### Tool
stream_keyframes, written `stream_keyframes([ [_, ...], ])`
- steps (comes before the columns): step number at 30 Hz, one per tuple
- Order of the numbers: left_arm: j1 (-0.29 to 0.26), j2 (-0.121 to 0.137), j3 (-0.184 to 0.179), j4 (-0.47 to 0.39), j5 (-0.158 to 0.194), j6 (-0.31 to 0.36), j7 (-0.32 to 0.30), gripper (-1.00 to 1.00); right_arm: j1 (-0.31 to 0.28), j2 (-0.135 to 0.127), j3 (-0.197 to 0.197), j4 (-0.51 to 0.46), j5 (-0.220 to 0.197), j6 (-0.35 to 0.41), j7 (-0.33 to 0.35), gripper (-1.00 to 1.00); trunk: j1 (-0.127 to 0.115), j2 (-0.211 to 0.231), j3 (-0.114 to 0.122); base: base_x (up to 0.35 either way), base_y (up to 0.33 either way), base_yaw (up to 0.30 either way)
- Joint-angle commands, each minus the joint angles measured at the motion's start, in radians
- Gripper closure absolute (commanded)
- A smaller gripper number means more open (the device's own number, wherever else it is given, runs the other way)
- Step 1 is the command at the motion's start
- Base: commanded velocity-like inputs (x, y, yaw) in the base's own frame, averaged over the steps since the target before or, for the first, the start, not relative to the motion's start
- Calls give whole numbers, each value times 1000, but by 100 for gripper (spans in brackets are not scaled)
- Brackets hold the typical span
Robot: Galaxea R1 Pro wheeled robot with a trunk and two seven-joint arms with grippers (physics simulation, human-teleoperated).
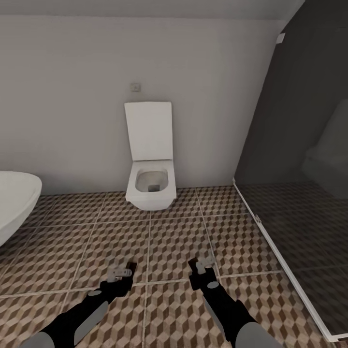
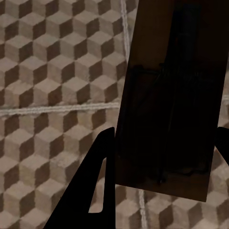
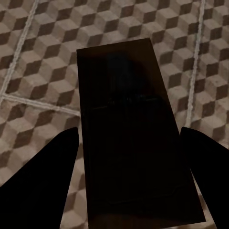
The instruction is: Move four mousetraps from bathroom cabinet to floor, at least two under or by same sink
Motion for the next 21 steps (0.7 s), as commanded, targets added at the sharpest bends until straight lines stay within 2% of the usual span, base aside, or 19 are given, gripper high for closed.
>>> stream_keyframes([
  [1,-1,1,-7,-3,5,2,12,100,0,0,4,-2,11,9,-5,100,4,-8,-6,0,0,0],
  [21,-1,1,-7,-3,5,2,12,100,0,0,4,-2,11,9,-6,100,80,-148,-100,0,0,0],
])
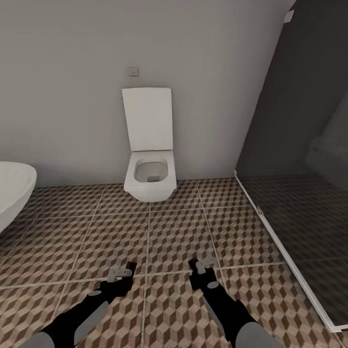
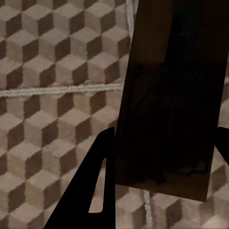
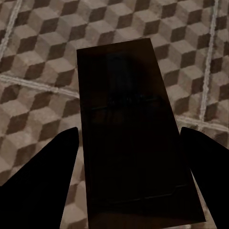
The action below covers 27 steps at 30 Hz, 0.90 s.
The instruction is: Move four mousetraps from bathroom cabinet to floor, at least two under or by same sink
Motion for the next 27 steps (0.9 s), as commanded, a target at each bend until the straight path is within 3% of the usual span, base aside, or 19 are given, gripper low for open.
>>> stream_keyframes([
  [1,-1,1,-7,-3,5,2,12,100,0,0,4,-2,11,9,-5,100,4,-8,-6,0,0,0],
  [27,-1,0,-7,-2,5,2,12,100,0,0,4,-2,11,9,-5,100,103,-190,-129,0,0,0],
])
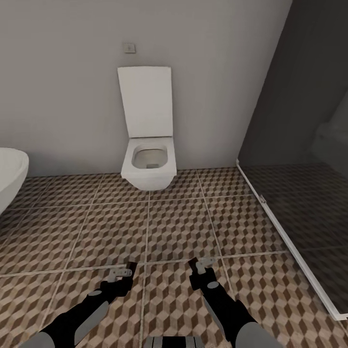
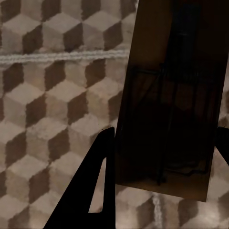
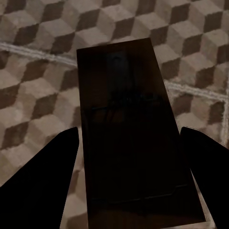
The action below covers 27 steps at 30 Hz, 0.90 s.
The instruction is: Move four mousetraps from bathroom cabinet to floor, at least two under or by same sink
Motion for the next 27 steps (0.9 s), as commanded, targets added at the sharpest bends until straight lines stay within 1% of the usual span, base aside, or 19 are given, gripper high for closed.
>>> stream_keyframes([
  [1,-1,1,-7,-3,5,2,12,100,0,0,4,-2,11,9,-5,100,4,-8,-6,0,0,0],
  [10,-1,1,-7,-6,4,1,13,100,0,0,4,-2,11,9,-5,100,38,-71,-48,0,0,0],
  [23,-1,2,-7,-33,2,2,13,100,0,0,4,-2,11,8,-6,100,38,-71,-52,0,0,0],
  [27,-1,1,-7,-34,2,2,13,100,0,0,4,-2,11,8,-6,100,38,-71,-52,132,76,0],
])
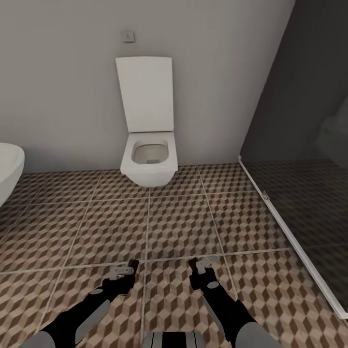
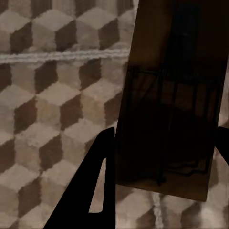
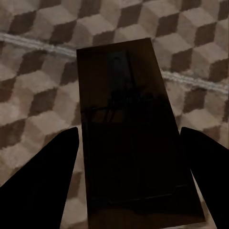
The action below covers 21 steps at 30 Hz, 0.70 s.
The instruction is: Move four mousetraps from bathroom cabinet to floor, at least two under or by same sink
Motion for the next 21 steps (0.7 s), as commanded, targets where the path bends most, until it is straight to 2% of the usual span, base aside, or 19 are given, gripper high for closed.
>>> stream_keyframes([
  [1,-1,1,-6,-3,5,2,11,100,0,0,4,-2,10,9,-5,100,0,0,-1,223,137,0],
  [21,-1,1,-6,-3,5,2,11,100,0,0,4,-3,10,8,-5,100,0,0,-1,266,172,0],
])
